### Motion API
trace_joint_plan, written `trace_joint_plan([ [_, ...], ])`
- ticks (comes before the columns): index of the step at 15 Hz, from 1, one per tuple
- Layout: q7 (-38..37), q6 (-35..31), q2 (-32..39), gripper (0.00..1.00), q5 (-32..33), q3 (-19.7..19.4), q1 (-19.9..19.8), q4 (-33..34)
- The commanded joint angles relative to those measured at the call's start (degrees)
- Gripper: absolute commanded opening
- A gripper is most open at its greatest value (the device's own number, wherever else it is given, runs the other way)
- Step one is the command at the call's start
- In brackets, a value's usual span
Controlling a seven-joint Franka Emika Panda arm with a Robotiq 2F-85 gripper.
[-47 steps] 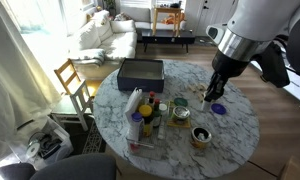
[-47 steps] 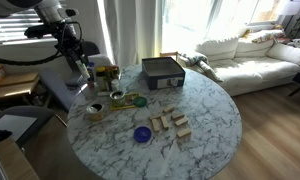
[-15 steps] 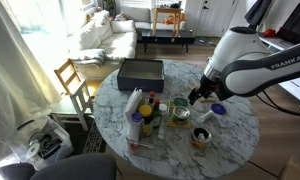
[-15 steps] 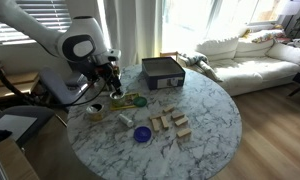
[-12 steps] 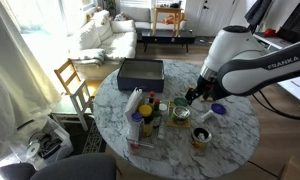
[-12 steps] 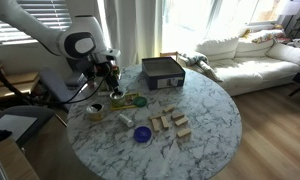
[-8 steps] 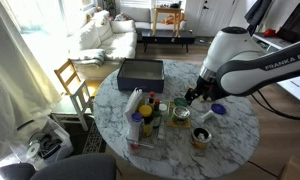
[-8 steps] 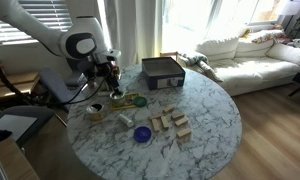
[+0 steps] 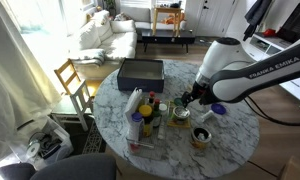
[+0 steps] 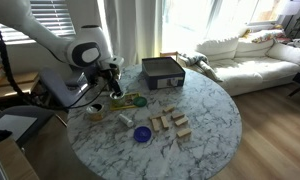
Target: Remove the white bottle from the fridge box, then put the far right container and the left container in it
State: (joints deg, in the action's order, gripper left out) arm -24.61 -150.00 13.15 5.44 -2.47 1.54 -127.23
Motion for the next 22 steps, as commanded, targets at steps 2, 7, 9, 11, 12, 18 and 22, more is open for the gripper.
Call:
trace_joint_plan([
  [2,-0.66,-4.42,5.5,0.6,-3.91,-0.5,0.57,1.94],
  [7,-1.26,-6.79,9.16,0.72,-6.49,-1.37,1.59,3.57],
  [9,-2.06,-5.76,10.01,0.67,-6.02,-2.21,2.24,4.2],
  [11,-2.08,-5.33,10.63,0.29,-6.61,-2.33,2.32,4.68],
  [12,-1.89,-5.24,10.88,0.35,-6.89,-2.29,2.28,4.85],
  [18,-0.13,-4.19,10.01,0.01,-9.21,-1.46,1.49,5.59],
  [22,2.28,-2.86,7.96,0.03,-10.29,-0.82,0.45,6.27],
])
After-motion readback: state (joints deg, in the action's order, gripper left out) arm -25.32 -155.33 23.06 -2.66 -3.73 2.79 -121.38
